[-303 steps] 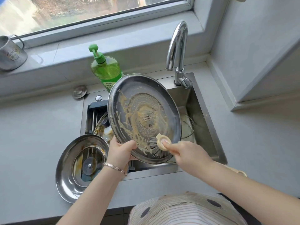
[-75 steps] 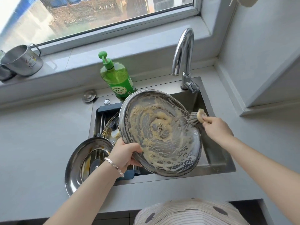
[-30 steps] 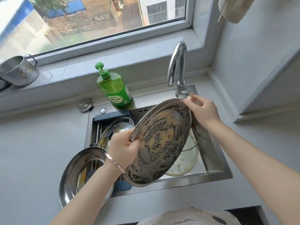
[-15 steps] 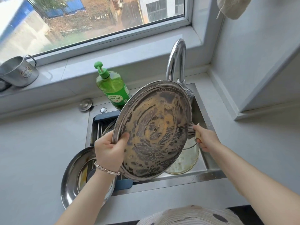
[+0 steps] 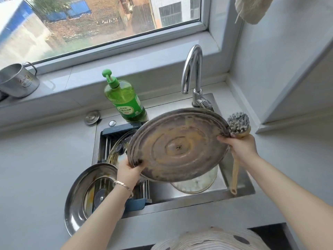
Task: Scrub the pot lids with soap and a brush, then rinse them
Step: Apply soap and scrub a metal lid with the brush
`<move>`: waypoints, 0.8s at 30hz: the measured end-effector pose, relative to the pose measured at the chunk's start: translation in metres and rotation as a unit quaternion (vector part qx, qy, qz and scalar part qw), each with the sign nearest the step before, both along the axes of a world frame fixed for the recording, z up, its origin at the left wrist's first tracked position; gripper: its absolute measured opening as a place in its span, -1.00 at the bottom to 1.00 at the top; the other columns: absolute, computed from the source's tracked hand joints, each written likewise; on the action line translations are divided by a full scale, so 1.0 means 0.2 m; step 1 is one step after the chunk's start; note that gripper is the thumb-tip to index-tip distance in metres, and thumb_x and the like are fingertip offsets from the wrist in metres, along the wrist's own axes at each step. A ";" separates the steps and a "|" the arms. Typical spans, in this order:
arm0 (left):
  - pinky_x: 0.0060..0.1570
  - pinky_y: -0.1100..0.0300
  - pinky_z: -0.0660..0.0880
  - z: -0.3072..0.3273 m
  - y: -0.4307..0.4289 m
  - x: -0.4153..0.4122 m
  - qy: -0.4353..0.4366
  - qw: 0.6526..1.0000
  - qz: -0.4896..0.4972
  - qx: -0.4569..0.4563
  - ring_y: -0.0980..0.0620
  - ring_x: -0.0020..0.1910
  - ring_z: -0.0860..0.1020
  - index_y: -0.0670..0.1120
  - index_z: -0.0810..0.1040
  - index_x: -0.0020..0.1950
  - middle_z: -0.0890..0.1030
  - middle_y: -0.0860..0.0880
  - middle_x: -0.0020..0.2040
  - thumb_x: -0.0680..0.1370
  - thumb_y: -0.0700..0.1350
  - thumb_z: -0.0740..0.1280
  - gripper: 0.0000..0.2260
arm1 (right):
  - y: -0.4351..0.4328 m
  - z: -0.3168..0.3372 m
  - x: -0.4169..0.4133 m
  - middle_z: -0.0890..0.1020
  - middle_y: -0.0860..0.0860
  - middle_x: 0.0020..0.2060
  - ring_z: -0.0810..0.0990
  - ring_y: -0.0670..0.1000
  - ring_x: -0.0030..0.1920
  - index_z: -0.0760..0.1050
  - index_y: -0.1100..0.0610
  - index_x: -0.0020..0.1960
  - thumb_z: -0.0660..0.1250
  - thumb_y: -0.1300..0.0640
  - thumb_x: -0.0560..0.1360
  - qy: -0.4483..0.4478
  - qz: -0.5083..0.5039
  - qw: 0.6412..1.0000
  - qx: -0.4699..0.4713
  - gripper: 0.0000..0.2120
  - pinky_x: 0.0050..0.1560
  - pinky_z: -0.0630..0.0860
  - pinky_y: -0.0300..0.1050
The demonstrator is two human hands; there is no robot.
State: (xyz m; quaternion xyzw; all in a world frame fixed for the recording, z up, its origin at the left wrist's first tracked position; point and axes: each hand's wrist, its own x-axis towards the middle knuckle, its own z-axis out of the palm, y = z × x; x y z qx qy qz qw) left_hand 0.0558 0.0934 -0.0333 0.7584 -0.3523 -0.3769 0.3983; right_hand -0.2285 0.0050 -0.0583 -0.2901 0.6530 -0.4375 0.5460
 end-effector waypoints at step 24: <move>-0.30 0.13 0.38 0.23 -0.27 -0.33 -0.301 0.922 -0.240 0.037 -0.09 -0.32 0.44 -0.14 0.45 -0.33 0.46 -0.03 -0.40 0.57 -0.11 0.21 -0.72 | 0.10 0.24 0.24 0.49 -0.10 0.18 0.50 -0.03 0.12 0.14 -0.18 0.47 0.09 -0.23 0.53 0.345 0.253 0.885 -0.181 -0.47 -0.05 0.39 -0.15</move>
